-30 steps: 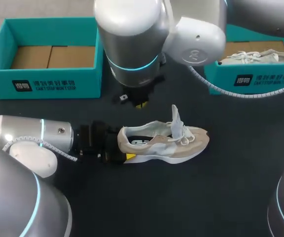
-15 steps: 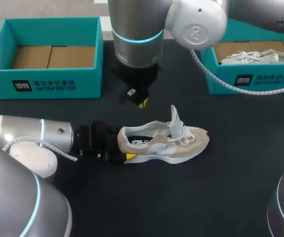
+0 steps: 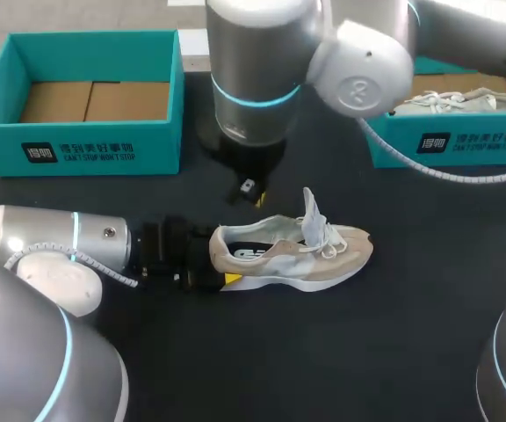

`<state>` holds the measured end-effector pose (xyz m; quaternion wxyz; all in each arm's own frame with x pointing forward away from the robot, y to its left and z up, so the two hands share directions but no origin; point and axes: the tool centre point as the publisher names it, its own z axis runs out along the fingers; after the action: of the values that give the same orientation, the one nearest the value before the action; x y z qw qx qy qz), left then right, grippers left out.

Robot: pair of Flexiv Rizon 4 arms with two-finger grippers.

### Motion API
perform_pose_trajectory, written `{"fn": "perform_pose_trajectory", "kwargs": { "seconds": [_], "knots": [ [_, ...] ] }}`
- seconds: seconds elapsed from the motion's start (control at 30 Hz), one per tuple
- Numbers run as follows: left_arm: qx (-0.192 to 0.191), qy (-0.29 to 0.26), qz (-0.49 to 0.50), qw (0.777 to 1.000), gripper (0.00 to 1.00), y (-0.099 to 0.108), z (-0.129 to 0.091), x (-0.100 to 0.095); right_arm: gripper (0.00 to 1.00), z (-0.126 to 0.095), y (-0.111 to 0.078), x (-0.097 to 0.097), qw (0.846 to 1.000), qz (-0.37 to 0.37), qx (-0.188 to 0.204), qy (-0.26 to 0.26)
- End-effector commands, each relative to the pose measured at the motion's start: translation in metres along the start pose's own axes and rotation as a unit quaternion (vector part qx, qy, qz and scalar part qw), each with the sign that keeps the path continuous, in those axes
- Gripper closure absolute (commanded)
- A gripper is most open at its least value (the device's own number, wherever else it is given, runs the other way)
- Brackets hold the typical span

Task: Take the shoe out of the shoebox, open the shoe tongue, remove and reinsert the insole, then place the shoe into the shoebox

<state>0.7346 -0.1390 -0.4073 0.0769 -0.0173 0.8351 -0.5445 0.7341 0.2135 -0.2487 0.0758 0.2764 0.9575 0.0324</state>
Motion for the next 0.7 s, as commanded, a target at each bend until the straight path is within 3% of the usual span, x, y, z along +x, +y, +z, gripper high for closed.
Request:
{"fn": "perform_pose_trajectory", "kwargs": {
  "seconds": [0.03,0.17,0.23,0.7],
  "knots": [
    [-0.002,0.001,0.0,1.0,1.0,0.0,0.0,0.0,1.0,0.01,-0.016,-0.001,1.0,-0.025,-0.016,-0.004],
    [-0.002,0.001,0.0,1.0,1.0,0.0,0.0,0.0,1.0,0.022,-0.02,0.001,0.997,-0.071,-0.008,0.003],
    [-0.002,0.001,0.0,1.0,1.0,0.0,0.0,0.0,1.0,0.028,-0.022,0.001,0.997,-0.079,0.024,0.007],
    [-0.002,0.001,0.0,1.0,1.0,0.0,0.0,0.0,1.0,0.028,-0.022,0.001,0.997,-0.079,0.024,0.007]
  ]
}}
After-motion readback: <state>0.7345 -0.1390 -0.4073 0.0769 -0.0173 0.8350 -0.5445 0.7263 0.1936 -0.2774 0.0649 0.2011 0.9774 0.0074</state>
